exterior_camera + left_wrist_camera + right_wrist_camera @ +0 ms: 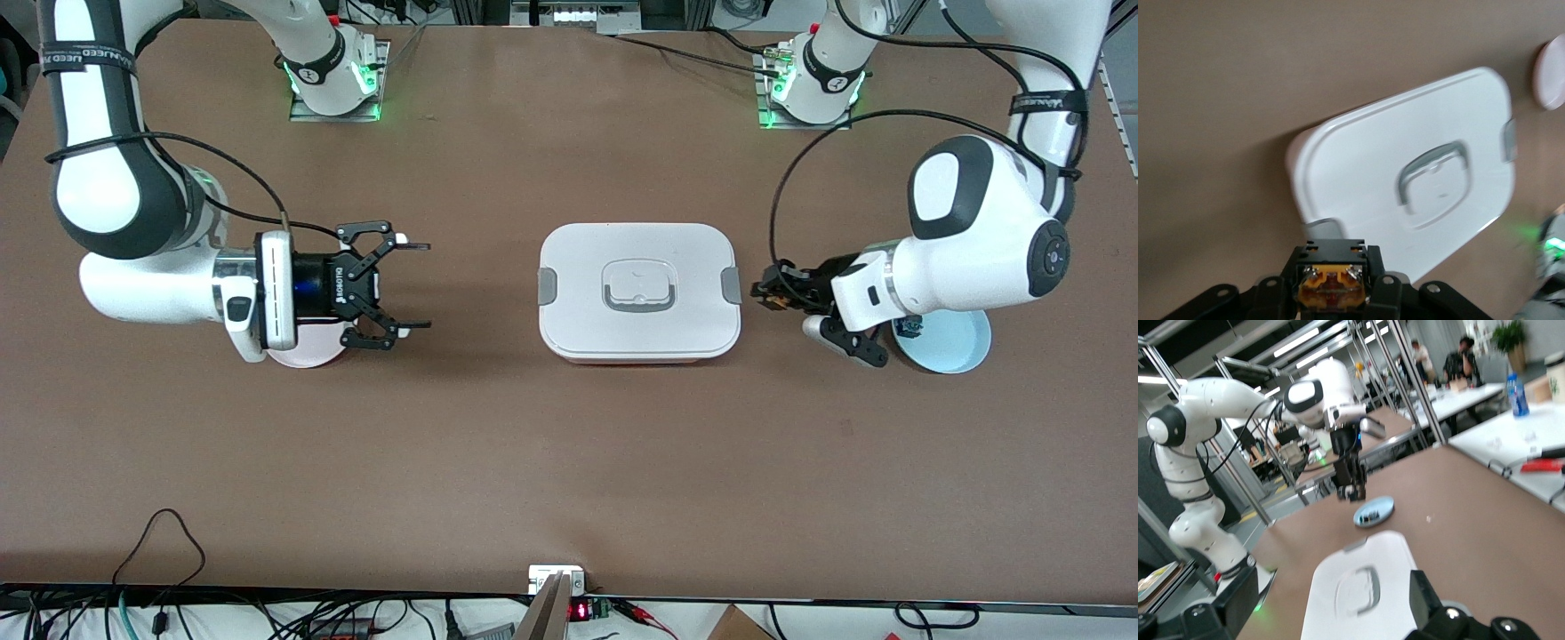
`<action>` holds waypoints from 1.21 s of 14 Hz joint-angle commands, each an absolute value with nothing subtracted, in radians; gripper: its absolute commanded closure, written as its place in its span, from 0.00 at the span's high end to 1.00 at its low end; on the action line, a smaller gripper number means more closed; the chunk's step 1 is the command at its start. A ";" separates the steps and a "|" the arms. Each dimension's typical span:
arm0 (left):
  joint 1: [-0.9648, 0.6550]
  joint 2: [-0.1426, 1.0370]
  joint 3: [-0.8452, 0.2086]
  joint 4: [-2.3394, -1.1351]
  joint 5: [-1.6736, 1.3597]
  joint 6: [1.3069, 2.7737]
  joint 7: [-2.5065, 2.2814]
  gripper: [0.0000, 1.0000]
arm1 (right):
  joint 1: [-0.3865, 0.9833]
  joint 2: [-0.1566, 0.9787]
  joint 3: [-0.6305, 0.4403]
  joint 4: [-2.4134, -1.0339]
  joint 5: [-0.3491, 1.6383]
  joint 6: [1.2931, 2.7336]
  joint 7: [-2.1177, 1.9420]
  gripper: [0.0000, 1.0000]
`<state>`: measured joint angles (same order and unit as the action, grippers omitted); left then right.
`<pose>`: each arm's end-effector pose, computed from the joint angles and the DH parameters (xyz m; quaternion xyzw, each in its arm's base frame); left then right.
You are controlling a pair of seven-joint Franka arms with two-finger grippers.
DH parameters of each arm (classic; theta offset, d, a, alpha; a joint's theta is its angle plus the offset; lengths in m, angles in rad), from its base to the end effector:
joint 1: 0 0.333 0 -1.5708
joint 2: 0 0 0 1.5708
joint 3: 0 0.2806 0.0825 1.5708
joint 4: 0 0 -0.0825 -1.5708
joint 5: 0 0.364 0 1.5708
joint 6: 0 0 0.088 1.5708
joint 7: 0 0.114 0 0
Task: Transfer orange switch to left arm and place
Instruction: 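Carry the switch to the blue dish while the right gripper withdraws, then lower the switch into the blue dish with the left gripper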
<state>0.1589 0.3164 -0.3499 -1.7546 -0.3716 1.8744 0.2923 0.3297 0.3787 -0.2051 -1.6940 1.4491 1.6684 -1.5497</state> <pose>0.5773 -0.1295 0.3615 0.9573 -0.1600 -0.0781 0.2277 0.5980 0.1939 0.3982 -0.6518 -0.4341 -0.2860 0.5522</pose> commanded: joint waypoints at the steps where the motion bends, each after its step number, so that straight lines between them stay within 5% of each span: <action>1: 0.221 0.340 -0.357 -1.744 -0.194 1.812 0.376 0.22 | 0.328 0.351 -0.231 -1.715 1.327 1.576 -1.384 1.00; 9: 0.472 0.388 -0.357 -1.782 0.162 1.795 0.880 0.21 | 0.307 0.330 -0.238 -1.688 0.959 1.534 -0.776 1.00; 17: 0.641 0.462 -0.359 -1.968 0.428 2.196 1.297 0.21 | 0.307 0.331 -0.229 -1.583 0.306 1.536 -0.131 1.00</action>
